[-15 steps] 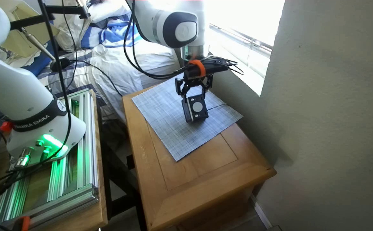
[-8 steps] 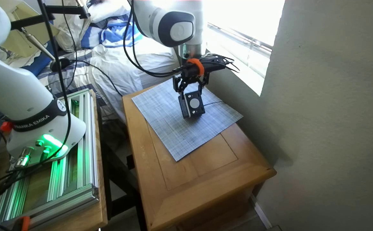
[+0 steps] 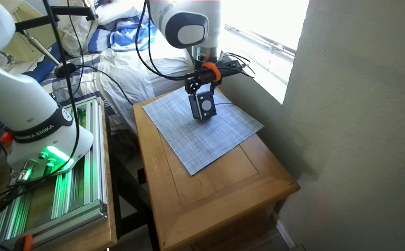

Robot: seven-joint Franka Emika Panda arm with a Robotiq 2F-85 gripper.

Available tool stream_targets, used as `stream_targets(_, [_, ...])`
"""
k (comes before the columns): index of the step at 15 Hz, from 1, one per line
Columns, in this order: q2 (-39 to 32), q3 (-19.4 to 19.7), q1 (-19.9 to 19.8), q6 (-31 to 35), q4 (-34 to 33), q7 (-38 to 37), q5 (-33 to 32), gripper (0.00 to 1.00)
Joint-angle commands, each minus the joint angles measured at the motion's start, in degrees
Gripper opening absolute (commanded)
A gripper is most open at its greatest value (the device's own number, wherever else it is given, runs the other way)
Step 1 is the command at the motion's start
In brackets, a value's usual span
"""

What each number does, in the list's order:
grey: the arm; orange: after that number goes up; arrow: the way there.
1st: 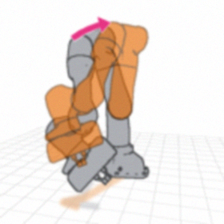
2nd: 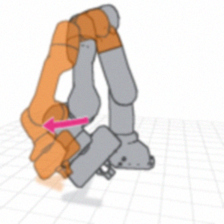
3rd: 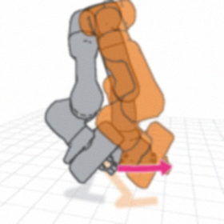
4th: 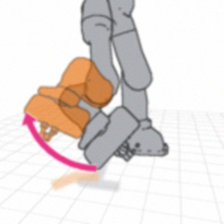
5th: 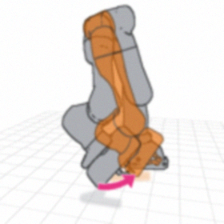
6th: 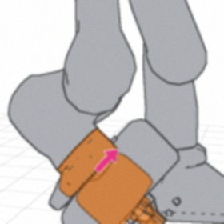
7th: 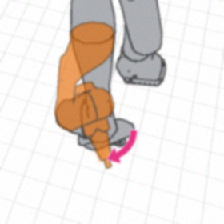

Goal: Turn the black gadget to the side

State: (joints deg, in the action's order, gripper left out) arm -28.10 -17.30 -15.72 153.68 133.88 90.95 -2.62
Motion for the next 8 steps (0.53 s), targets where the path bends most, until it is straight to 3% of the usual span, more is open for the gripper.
stream_targets(1, [0.29, -0.99, -1.83, 1.07, 0.82, 5.82, 5.01, 0.58])
stream_targets(8, [-1.12, -0.38, -2.64, 0.89, 0.26, 10.65, 9.43, 0.58])
